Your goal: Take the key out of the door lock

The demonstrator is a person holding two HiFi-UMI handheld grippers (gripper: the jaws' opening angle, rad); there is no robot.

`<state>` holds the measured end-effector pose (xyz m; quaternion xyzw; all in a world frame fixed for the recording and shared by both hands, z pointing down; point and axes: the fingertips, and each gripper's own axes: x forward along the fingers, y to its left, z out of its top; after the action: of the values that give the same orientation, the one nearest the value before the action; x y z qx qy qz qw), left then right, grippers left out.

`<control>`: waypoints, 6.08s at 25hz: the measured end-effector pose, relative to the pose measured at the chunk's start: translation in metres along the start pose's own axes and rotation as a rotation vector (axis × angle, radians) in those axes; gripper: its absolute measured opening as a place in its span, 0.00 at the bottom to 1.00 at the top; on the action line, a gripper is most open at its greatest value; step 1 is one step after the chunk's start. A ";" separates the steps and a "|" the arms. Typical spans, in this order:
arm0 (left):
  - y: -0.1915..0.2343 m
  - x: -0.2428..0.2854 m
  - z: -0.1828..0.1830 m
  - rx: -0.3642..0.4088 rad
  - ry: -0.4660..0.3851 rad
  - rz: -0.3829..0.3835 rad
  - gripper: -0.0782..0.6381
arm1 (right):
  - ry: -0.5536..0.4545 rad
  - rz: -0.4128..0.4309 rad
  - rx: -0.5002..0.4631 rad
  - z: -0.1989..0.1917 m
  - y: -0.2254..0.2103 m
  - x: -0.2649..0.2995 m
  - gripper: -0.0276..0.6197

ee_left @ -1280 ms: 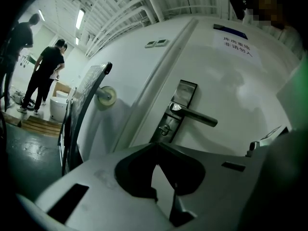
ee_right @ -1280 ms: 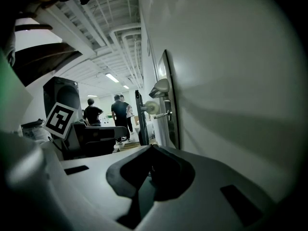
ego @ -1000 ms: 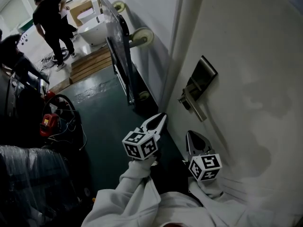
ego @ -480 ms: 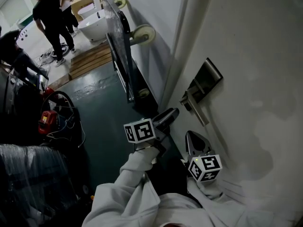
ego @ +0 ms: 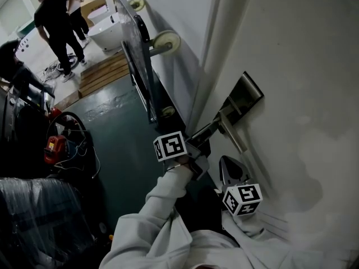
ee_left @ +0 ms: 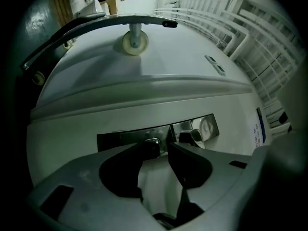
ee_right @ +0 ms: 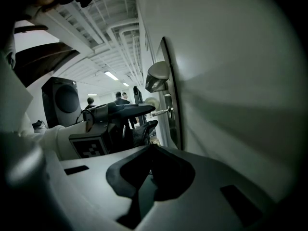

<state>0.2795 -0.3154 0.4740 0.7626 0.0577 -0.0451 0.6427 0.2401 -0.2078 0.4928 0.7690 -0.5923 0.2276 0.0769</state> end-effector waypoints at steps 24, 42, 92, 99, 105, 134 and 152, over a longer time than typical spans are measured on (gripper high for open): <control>0.000 0.030 0.003 -0.050 0.020 -0.018 0.15 | 0.013 -0.022 -0.005 0.004 -0.008 0.012 0.12; 0.004 0.028 0.002 -0.077 0.053 0.040 0.15 | 0.014 -0.022 -0.012 0.004 -0.009 0.007 0.12; 0.009 0.023 0.002 -0.302 -0.053 0.100 0.15 | 0.027 -0.020 -0.010 -0.002 -0.012 -0.006 0.12; 0.003 0.018 0.005 -0.054 -0.023 0.090 0.15 | 0.029 -0.012 -0.010 -0.004 -0.011 -0.003 0.12; -0.001 0.002 0.003 -0.067 -0.026 0.081 0.15 | 0.035 -0.011 -0.009 -0.007 -0.008 -0.004 0.12; -0.026 -0.101 0.004 0.104 -0.142 0.140 0.15 | -0.063 0.093 -0.064 0.007 0.036 -0.017 0.12; -0.073 -0.172 0.021 0.478 -0.269 0.223 0.15 | -0.132 0.284 -0.117 0.044 0.087 -0.005 0.12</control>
<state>0.0990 -0.3293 0.4235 0.8812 -0.1243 -0.0872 0.4477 0.1687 -0.2452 0.4384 0.6850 -0.7111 0.1505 0.0494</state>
